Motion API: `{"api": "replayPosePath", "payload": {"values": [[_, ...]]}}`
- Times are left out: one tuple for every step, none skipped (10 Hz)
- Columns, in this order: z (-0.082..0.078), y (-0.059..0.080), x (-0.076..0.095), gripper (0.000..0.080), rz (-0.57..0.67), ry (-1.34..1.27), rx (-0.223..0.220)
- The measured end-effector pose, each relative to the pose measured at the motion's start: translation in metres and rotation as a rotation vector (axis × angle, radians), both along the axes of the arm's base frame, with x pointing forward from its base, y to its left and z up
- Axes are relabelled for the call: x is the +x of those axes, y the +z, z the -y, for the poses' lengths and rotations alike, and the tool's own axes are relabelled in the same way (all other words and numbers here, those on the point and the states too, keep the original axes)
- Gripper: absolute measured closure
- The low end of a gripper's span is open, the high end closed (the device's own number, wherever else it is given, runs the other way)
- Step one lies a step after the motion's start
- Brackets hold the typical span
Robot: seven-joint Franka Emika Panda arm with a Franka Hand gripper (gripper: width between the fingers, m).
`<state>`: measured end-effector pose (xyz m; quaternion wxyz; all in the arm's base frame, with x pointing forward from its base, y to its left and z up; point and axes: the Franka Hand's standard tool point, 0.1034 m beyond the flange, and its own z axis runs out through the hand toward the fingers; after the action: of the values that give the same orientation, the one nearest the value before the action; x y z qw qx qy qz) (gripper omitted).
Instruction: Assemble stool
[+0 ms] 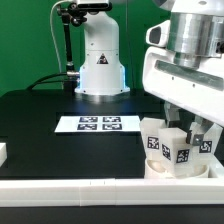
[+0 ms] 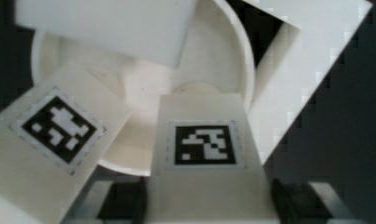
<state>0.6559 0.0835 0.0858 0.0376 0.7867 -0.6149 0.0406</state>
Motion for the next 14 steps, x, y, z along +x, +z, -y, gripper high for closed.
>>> {"api": "replayPosePath", "payload": {"values": [[-0.004,-0.0005,0.0,0.0463,0.017,-0.102,0.006],[-0.0057,-0.0008,0.0009,0.0463,0.039,-0.192,0.015],[-0.0053,-0.001,0.0007,0.0463,0.052,-0.277,0.023],[-0.0056,-0.001,0.0006,0.0463,0.061,-0.355,0.032],[-0.0073,-0.0011,0.0009,0.0463,0.07,-0.449,0.048],[-0.0073,-0.0013,0.001,0.0463,0.071,-0.469,0.061],[-0.0074,-0.0014,0.0011,0.0463,0.07,-0.494,0.071],[-0.008,-0.0013,0.0012,0.0463,0.072,-0.522,0.081],[-0.0078,-0.0012,0.0013,0.0463,0.073,-0.532,0.084],[-0.0079,-0.0011,0.0015,0.0463,0.073,-0.554,0.094],[-0.0086,-0.0009,0.0016,0.0463,0.073,-0.559,0.1],[-0.009,-0.0009,0.0017,0.0462,0.071,-0.533,0.101],[-0.0088,0.0006,0.0026,0.0462,0.07,-0.5,0.102],[-0.0071,0.0086,0.0057,0.0271,0.064,-0.436,0.103]]}}
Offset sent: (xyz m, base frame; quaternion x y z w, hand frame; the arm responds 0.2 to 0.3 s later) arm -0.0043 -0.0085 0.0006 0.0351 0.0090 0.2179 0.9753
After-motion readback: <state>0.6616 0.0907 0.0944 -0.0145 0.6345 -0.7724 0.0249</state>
